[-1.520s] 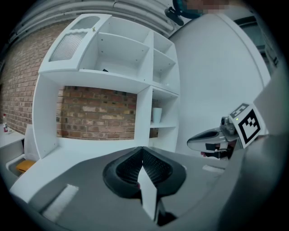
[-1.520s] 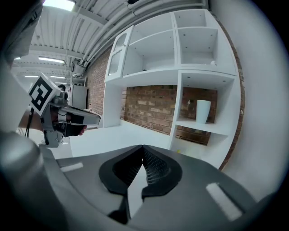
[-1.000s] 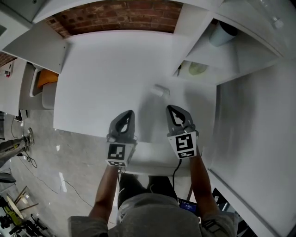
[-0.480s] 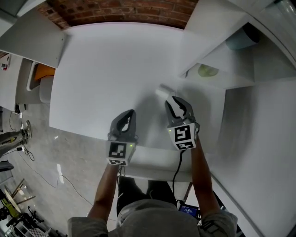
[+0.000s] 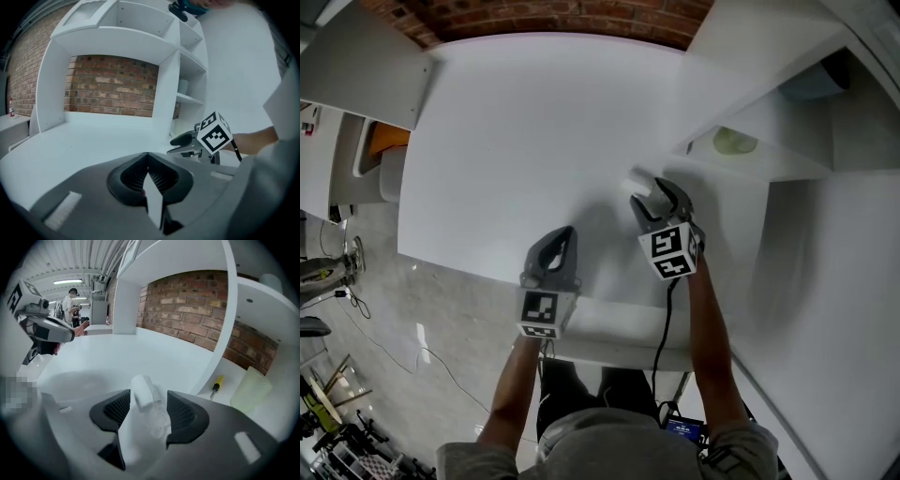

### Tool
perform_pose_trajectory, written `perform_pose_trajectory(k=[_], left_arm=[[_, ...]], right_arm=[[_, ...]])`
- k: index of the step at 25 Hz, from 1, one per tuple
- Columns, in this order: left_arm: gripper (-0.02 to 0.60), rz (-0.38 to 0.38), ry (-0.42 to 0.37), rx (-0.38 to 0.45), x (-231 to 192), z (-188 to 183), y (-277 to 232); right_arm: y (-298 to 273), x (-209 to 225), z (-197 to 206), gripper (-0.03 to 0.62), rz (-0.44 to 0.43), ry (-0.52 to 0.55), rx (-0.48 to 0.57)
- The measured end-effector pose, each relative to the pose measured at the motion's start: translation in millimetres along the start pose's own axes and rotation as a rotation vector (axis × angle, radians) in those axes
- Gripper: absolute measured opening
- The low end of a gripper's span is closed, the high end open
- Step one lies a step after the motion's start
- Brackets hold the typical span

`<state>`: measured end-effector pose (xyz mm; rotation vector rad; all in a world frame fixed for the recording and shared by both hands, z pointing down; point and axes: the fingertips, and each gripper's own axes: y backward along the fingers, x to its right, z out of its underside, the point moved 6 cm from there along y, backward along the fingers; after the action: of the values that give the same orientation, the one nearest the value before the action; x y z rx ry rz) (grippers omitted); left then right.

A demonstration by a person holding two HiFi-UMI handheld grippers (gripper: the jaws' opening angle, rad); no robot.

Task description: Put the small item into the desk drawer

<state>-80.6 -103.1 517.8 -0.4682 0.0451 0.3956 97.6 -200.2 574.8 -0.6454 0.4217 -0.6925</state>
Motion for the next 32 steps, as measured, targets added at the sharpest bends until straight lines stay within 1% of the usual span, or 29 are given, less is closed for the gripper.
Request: perform_pose_trajectory(k=[3, 6, 9, 12, 22, 32], left_arm=[[0.012, -0.005, 0.012, -0.014, -1.5, 6.0, 1.4], [0.012, -0.01, 0.018, -0.017, -2.5, 7.8, 2.6], [0.012, -0.014, 0.019, -0.016, -4.0, 7.9, 3.7], [0.012, -0.016, 0.022, -0.016, -5.5, 9.7, 3.9], [0.012, -0.027, 0.014, -0.013, -7.8, 11.5, 8.4], [0.012, -0.037, 0.012, -0.003, -9.2, 10.7, 14.5]], right_arm=[[-8.1, -2.5, 6.2, 0.253, -0.018, -0.008, -0.024], [-11.4, -3.4, 7.0, 0.252, -0.025, -0.012, -0.026], [-12.5, -3.5, 6.7, 0.241, -0.018, -0.015, -0.025], [-13.3, -3.1, 8.2, 0.207, -0.006, -0.019, -0.022], [-13.8, -4.3, 9.2, 0.188, 0.009, -0.003, -0.025], [-10.3, -5.0, 7.0, 0.183, 0.005, -0.016, -0.011]])
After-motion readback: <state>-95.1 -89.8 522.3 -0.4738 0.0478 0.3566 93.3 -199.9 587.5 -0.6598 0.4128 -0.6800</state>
